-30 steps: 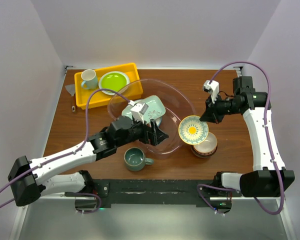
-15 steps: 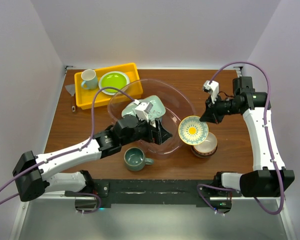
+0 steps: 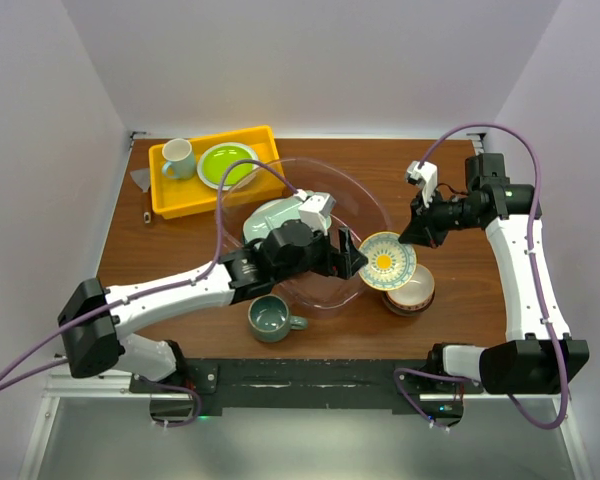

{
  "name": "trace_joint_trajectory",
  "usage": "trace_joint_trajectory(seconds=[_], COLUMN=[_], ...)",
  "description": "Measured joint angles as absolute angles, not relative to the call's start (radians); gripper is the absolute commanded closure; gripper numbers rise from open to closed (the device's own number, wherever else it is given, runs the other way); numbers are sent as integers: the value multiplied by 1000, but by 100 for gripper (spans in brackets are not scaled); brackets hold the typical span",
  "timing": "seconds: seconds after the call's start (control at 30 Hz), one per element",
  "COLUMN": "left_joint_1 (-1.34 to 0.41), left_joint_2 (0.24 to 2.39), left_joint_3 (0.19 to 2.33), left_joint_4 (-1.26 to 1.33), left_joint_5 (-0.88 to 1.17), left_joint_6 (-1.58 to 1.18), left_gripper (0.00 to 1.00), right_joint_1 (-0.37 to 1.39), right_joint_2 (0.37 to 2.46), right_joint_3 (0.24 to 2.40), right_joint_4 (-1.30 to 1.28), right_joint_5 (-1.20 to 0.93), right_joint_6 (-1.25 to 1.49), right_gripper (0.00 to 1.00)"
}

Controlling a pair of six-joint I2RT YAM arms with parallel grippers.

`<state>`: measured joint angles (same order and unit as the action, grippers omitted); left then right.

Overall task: Place the mixed dishes into the plastic bin
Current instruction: Pick up the bowl from the center of the board, then place the bowl in the plastic bin.

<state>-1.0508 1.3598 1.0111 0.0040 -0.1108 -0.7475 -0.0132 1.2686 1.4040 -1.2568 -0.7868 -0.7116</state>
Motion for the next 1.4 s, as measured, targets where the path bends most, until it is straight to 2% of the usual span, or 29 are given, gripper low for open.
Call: trace_joint_trajectory(seconds=[0.1, 0.13, 0.2, 0.23, 0.33, 0.47, 0.57, 0.6, 0.63, 0.67, 0.77, 0.87, 1.07, 1.4], left_joint_1=[-1074, -1081, -1095, -1101, -1111, -1123, -1127, -1128, -1129, -1129, -1126, -1111, -1048, -902], left_joint_2=[1407, 1423, 1459, 1480, 1539, 1559, 1552, 1544, 1532, 1515, 1432, 1337, 1207, 1093], left_joint_3=[1071, 1090, 1135, 1163, 1241, 1289, 1290, 1287, 1280, 1271, 1230, 1208, 1168, 1078], left_joint_4=[-36, -52, -93, -121, -189, -229, -231, -233, -232, -230, -236, -233, -242, -264], left_joint_5=[-146, -160, -189, -210, -252, -297, -310, -313, -315, -315, -327, -326, -312, -263], left_joint_6=[-744, -742, -739, -735, -721, -709, -691, -686, -679, -668, -645, -628, -607, -587], left_gripper=[27, 40, 57, 76, 100, 100, 100, 100, 100, 100, 100, 100, 100, 100], right_joint_1=[-13, -13, -13, -13, -12, -14, -13, -13, -13, -12, -10, -10, -2, -27], right_joint_2=[1269, 1269, 1269, 1269, 1269, 1259, 1252, 1251, 1251, 1250, 1250, 1250, 1229, 1157], right_joint_3=[1404, 1404, 1404, 1404, 1404, 1404, 1404, 1405, 1409, 1416, 1463, 1520, 1557, 1501], right_joint_4=[-1257, -1257, -1257, -1257, -1256, -1256, -1256, -1260, -1265, -1275, -1307, -1323, -1333, -1266], right_joint_5=[-790, -790, -791, -794, -803, -805, -807, -815, -830, -843, -876, -919, -988, -955], right_joint_6=[-712, -712, -712, -712, -710, -709, -716, -717, -720, -724, -747, -771, -779, -714], right_gripper=[100, 100, 100, 100, 100, 100, 87, 72, 63, 46, 24, 13, 5, 2])
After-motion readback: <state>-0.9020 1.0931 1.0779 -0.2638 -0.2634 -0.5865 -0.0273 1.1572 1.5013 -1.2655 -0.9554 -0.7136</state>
